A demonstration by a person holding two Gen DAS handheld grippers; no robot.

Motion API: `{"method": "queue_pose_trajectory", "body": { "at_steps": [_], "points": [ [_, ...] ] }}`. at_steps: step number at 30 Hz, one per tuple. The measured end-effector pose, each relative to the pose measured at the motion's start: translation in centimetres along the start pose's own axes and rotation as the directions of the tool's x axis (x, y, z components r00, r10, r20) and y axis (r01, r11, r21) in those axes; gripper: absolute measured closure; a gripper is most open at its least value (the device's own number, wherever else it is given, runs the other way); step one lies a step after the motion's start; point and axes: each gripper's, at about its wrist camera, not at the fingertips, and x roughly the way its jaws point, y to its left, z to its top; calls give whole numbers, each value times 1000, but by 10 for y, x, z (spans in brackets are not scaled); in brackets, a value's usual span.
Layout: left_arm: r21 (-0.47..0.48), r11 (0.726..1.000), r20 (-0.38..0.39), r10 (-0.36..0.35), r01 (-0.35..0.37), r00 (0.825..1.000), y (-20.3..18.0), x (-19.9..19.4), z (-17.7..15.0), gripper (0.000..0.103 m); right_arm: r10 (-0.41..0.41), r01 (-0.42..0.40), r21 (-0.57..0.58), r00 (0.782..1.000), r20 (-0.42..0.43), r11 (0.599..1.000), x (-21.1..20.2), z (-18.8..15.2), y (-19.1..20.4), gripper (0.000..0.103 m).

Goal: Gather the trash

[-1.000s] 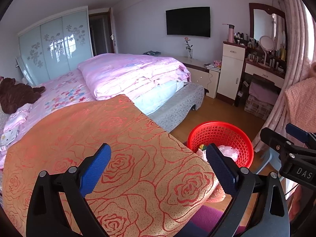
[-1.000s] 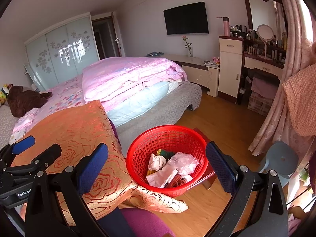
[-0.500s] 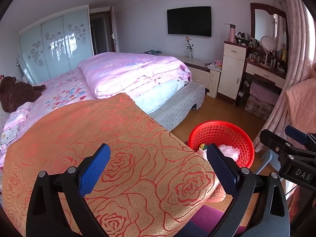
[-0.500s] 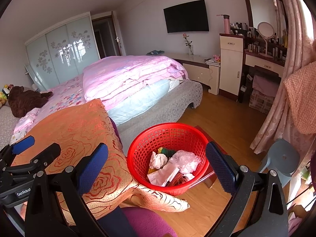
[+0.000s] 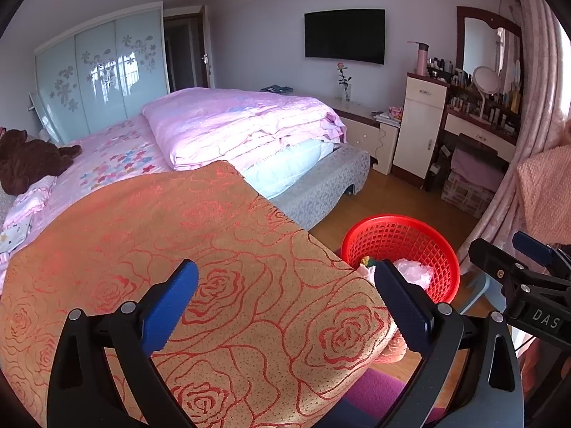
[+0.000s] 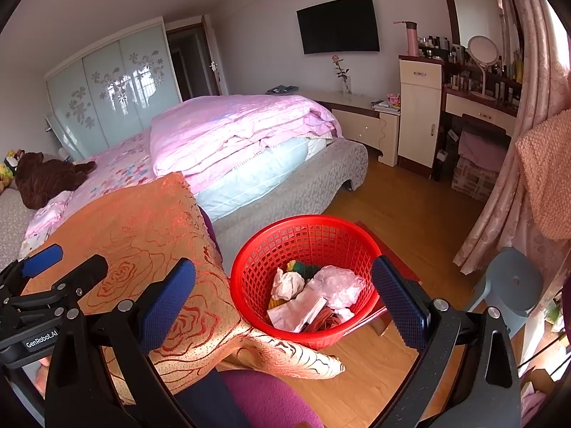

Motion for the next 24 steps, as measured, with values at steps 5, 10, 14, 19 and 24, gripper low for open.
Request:
{"method": "queue_pose_trajectory", "body": {
  "at_steps": [5,10,14,19,24],
  "points": [
    [1,1000,-2,2,-2,1000,1,1,0,8,0,0,1,1000,-1,1000,1,-1,0,7],
    [9,1000,-2,4,-4,1000,0,1,-1,8,0,0,1,1000,-2,1000,1,0,0,7],
    [19,1000,2,9,-9,1000,-3,0,-2,8,1,-1,2,1000,-5,1000,2,-2,1,7],
    [32,999,11,18,-18,1000,-5,0,-2,8,0,0,2,1000,-5,1000,2,-1,1,7],
    [35,999,13,19,-19,1000,-6,-1,-2,8,0,0,2,1000,-6,1000,2,-3,1,7]
  ]
}}
